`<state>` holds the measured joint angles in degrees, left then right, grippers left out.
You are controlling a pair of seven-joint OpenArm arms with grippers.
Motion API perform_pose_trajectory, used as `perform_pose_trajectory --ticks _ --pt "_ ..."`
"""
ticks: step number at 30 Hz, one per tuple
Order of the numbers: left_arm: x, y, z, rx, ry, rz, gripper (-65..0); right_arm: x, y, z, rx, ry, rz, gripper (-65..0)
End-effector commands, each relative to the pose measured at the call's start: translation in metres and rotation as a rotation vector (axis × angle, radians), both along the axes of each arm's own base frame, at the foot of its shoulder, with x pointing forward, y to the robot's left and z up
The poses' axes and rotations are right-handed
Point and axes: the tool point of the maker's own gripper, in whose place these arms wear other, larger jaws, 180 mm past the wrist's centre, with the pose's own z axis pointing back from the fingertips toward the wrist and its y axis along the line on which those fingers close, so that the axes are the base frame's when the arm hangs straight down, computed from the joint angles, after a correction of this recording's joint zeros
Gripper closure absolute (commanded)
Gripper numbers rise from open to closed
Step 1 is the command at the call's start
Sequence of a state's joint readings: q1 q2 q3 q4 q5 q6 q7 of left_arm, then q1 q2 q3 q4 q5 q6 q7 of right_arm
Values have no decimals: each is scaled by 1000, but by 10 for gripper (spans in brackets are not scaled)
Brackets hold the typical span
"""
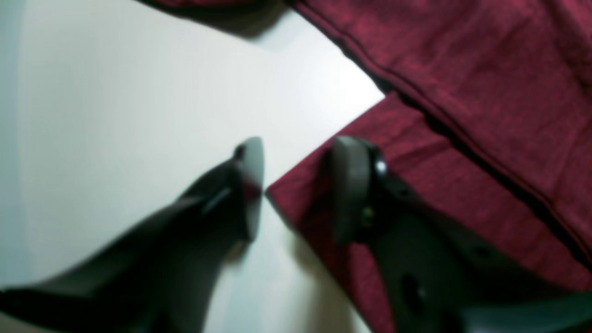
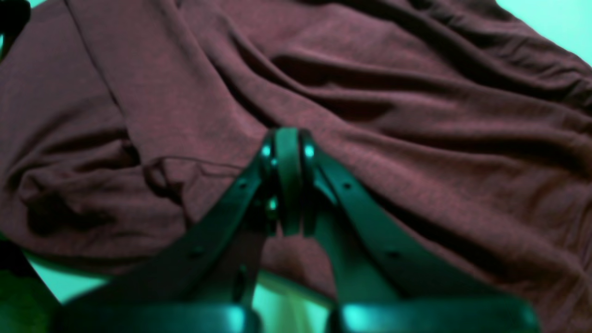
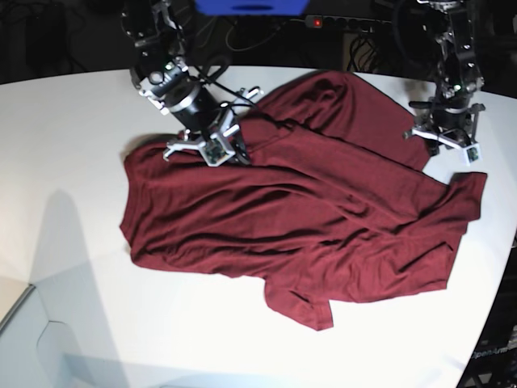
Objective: Layout the t-shirt on the table in an organized manner, then fold the t-shirt properly
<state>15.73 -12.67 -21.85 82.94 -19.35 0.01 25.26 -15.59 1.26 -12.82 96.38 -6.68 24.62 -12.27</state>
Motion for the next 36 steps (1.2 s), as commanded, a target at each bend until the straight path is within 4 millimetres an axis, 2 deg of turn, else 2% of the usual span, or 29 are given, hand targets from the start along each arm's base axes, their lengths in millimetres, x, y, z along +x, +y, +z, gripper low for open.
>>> perform_pose_trajectory --ticks 1,6,12,23,28,32,36 --pt "-11 -1 -10 -20 55 1 -168 7 3 15 33 -49 2 0" --pt "-15 0 -16 -24 72 7 0 11 3 18 33 -61 2 0" --pt "-18 5 -14 -17 69 18 -1 13 3 19 32 -66 3 0" --pt "-57 74 1 41 65 207 -1 13 3 19 31 -66 3 0" --pt "-65 99 14 65 35 279 -1 18 3 23 33 -80 3 0" --pt "-70 126 28 111 24 316 -1 18 3 23 32 -81 3 0" --pt "-67 138 39 140 12 308 -1 18 3 22 30 -77 3 0"
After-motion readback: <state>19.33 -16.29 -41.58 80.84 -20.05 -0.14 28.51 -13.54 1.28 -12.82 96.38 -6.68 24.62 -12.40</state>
